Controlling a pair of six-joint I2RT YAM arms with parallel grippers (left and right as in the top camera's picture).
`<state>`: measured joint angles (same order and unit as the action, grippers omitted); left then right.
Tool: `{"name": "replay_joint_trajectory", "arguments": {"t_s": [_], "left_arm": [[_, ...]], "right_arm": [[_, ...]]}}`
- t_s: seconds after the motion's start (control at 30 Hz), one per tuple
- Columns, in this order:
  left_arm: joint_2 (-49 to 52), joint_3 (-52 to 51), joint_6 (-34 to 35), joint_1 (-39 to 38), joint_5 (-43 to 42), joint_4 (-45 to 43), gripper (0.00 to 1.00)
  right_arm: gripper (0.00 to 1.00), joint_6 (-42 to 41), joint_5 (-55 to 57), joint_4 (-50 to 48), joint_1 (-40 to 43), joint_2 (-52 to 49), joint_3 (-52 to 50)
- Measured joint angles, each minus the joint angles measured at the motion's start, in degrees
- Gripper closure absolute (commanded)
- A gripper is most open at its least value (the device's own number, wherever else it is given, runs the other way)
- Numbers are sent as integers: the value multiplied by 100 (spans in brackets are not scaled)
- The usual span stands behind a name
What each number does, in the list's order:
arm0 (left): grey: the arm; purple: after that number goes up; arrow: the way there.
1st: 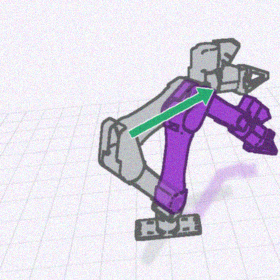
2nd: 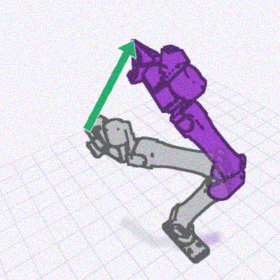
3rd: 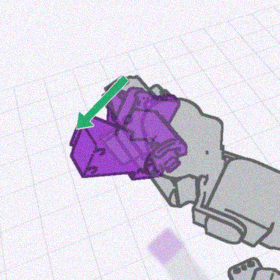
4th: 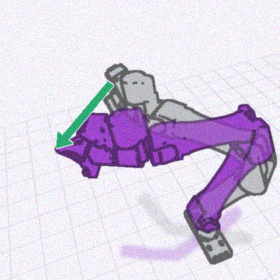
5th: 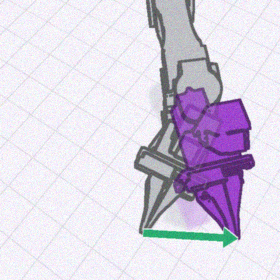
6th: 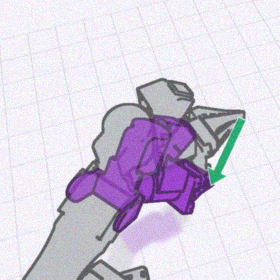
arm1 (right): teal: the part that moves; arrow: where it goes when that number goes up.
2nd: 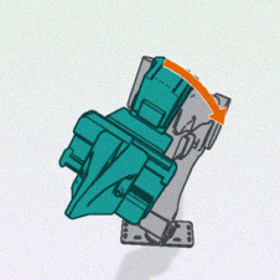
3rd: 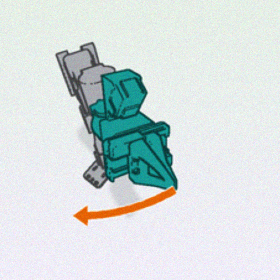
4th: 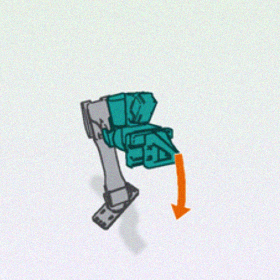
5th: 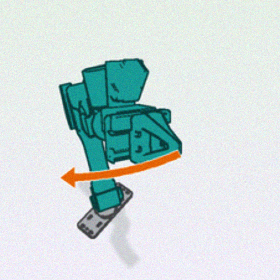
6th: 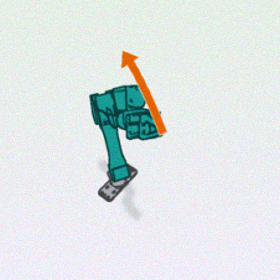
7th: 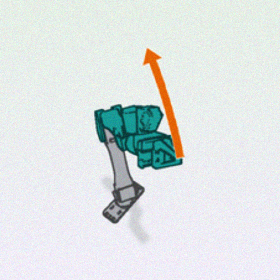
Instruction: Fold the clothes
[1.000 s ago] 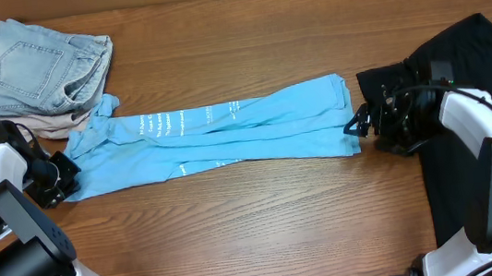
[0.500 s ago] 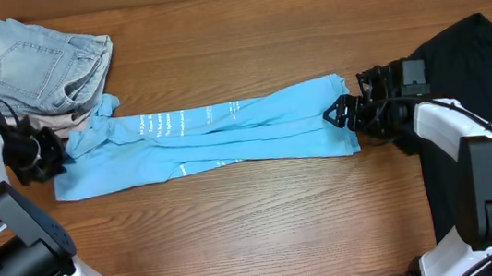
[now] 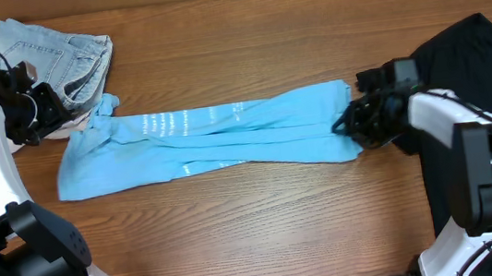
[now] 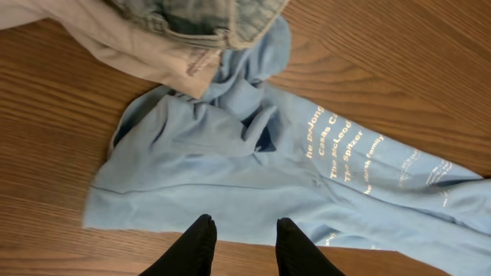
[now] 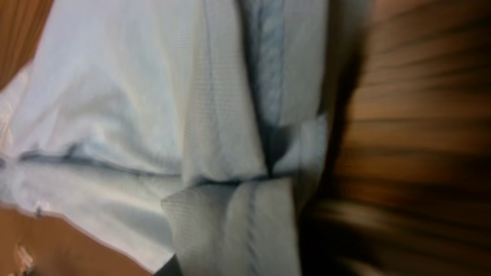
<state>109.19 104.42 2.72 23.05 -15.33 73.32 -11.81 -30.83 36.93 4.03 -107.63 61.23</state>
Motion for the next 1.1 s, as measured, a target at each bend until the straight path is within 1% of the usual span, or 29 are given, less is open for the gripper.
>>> {"name": "replay_joint_trajectory", "arguments": {"t_s": [0.2,0.3,0.33,0.37,0.43,0.5,0.6,0.67,0.8,0.87,0.9,0.93,0.97,1.0,1.1], "left_arm": [[0,0,0,-20,-15,42,70],[0,0,0,-20,-15,39,70],[0,0,0,-20,-15,39,70],[0,0,0,-20,-15,37,70],[0,0,-2,-20,-13,35,70],[0,0,-2,-20,-15,35,70],[0,0,-2,-22,-15,39,70],[0,0,-2,-22,-13,48,70],[0,0,-2,-22,-13,87,69],[0,0,-2,-22,-15,85,69],[0,0,-2,-22,-15,85,69],[0,0,-2,-22,-15,85,69],[0,0,-2,-22,-13,83,69],[0,0,-2,-22,-15,83,69],[0,0,-7,-50,-13,72,69]], "right_arm": [[78,398,407,1497,796,212,1303],[79,638,494,2006,949,398,1902],[76,697,507,2105,938,452,2028],[66,741,520,2140,901,501,2109],[58,793,538,2162,793,551,2168],[40,879,555,2188,625,542,2168],[41,916,625,2186,374,507,2116],[46,831,776,2166,258,507,1989],[44,568,1104,2020,208,503,1300],[36,457,1174,1915,260,481,938],[29,413,1176,1818,284,476,743],[18,389,1161,1738,313,474,575],[10,348,1147,1646,326,470,422],[5,323,1121,1519,341,470,291],[1,306,1045,1025,343,470,-48]]}}
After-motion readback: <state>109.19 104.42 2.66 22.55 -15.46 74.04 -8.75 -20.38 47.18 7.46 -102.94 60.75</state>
